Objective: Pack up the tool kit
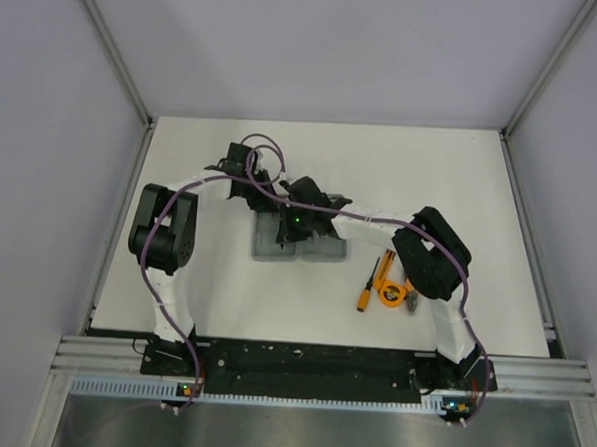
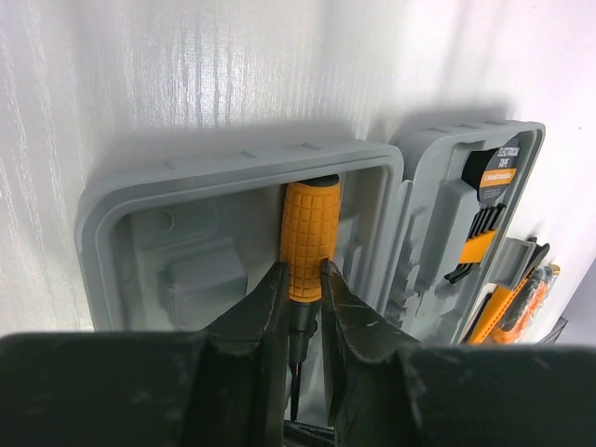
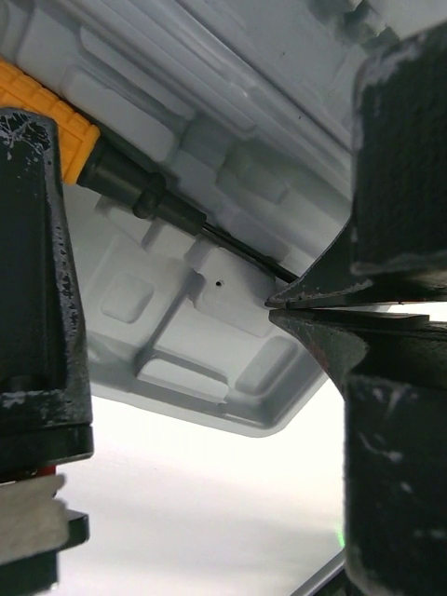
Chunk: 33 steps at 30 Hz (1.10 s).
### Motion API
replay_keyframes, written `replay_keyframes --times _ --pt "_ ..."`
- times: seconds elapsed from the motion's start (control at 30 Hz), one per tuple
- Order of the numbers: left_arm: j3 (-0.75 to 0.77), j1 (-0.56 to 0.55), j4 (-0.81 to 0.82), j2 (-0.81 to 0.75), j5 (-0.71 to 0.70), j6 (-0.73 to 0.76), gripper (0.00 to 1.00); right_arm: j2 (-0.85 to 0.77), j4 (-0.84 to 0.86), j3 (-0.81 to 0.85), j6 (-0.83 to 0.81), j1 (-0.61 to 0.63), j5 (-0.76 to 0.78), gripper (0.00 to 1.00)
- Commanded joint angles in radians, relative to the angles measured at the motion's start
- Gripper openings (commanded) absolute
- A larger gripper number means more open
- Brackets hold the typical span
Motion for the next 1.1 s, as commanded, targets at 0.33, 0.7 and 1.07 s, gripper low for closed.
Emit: replay_keyframes --times 0.33,0.7,1.07 --pt "0.010 -0.003 -0.058 0.025 -0.043 -0.003 0.15 -0.026 0.013 0.024 0.025 0.015 0.013 0.00" --pt "0.027 -0.001 -0.055 0.025 -0.014 0.003 0.15 -0.129 0.028 0.004 0.004 0.015 0.109 0.23" --pt "0.027 -0.001 -0.050 0.028 -0.008 0.002 0.15 -0.095 -0.010 -0.036 0.024 0.015 0.117 0.11"
